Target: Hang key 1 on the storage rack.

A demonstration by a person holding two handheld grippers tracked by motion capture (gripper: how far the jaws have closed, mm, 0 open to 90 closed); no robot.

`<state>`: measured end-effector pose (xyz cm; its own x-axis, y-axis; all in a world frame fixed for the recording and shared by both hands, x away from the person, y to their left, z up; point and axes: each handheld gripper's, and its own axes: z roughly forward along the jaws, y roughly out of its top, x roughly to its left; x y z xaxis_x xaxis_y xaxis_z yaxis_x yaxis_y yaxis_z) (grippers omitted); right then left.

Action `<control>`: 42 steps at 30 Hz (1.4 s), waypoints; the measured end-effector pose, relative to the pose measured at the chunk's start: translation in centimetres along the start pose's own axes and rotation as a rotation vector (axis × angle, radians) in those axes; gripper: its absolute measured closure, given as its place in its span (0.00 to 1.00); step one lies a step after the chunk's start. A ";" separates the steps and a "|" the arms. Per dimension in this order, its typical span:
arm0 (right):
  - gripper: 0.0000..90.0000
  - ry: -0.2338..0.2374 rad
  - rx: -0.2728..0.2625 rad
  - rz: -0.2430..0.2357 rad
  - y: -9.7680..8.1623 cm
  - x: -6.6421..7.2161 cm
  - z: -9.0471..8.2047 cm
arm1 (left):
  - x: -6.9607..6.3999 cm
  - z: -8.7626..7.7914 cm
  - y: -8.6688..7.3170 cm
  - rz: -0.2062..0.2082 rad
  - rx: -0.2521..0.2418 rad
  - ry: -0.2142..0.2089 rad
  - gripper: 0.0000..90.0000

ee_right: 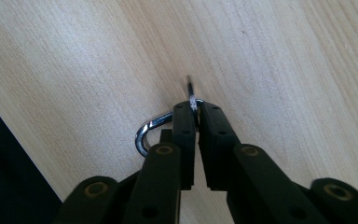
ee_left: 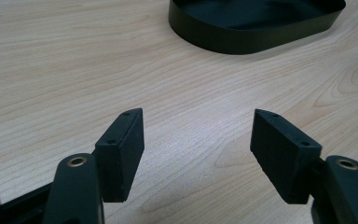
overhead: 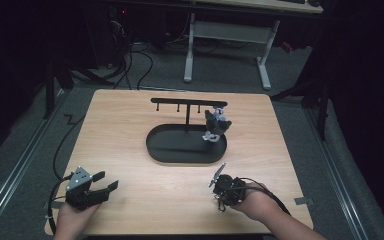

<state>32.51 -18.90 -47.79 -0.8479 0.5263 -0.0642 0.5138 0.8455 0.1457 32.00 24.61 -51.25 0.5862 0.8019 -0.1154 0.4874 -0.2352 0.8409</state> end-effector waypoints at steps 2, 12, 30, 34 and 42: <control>0.99 -0.001 -0.002 0.001 0.1 0.0 0.0 | 0.0 0.0 0.0 0.001 0.001 -0.002 0.39; 0.99 0.046 0.009 0.042 0.2 -0.6 -1.0 | 0.1 0.0 0.0 0.003 0.002 -0.004 0.39; 0.99 0.055 -0.033 0.088 0.5 -2.4 -6.3 | 0.0 0.0 0.0 0.005 -0.012 -0.005 0.39; 0.99 0.047 -0.039 0.090 0.8 -2.8 -6.9 | 0.1 0.0 -0.1 0.002 -0.010 -0.008 0.39; 0.99 0.050 -0.037 0.103 1.9 -3.6 -8.3 | 0.1 -0.1 -0.1 0.004 -0.015 -0.008 0.39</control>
<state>35.40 -19.94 -39.10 -0.7967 0.6043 0.0021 0.5941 0.7827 0.1857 31.98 24.70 -51.27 0.5934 0.7964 -0.1165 0.4755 -0.2300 0.8491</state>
